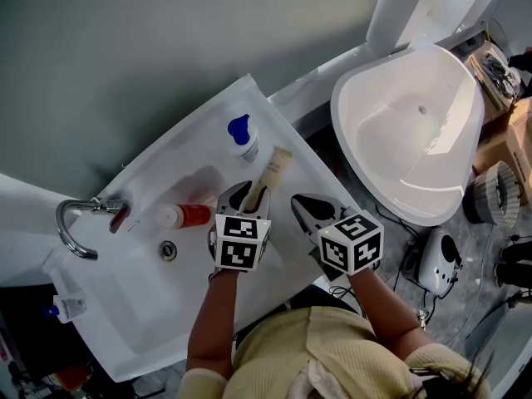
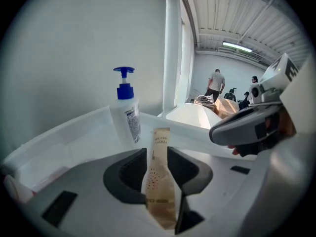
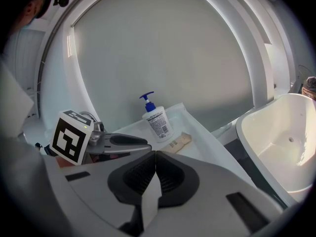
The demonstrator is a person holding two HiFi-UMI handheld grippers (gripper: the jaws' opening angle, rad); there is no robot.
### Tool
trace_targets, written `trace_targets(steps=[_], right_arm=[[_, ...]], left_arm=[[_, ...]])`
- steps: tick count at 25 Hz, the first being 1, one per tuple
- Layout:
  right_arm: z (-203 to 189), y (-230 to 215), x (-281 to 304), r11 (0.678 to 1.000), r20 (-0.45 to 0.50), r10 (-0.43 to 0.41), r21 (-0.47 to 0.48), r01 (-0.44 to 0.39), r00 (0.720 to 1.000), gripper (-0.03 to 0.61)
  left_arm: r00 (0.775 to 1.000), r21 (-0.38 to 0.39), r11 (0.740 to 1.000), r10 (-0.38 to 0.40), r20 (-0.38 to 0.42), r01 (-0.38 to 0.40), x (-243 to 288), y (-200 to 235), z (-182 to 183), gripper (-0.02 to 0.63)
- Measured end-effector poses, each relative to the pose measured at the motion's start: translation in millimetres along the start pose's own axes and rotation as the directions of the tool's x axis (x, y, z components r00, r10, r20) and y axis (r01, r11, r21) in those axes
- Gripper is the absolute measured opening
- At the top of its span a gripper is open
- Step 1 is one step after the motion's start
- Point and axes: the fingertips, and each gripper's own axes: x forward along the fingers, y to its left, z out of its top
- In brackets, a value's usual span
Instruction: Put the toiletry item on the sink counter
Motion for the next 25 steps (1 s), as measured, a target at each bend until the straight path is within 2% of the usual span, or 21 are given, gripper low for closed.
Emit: trace_targets(steps=[5,14,25], right_arm=[[0,1,0,1.000,0.002,-0.009,0.000,0.009,1.000,0.026],[1,8,-2,1.000,0.007,-0.031,-0.005,0.031,0.999,0.026],[3,15,-9,0.998,0.026,-0.068,-0.002,0.068,0.997,0.026]], left_arm=[[0.999,0.002,1.000,-0.020,0.036,0.020,-7,-6,8,0.149],[0.997,-0.051,0.996,-0.071,0.039,0.073,-20,-8,4,0.117],[0.995,-0.055,0.995,-0.075,0.064,0.079,-37,-4,1,0.084]])
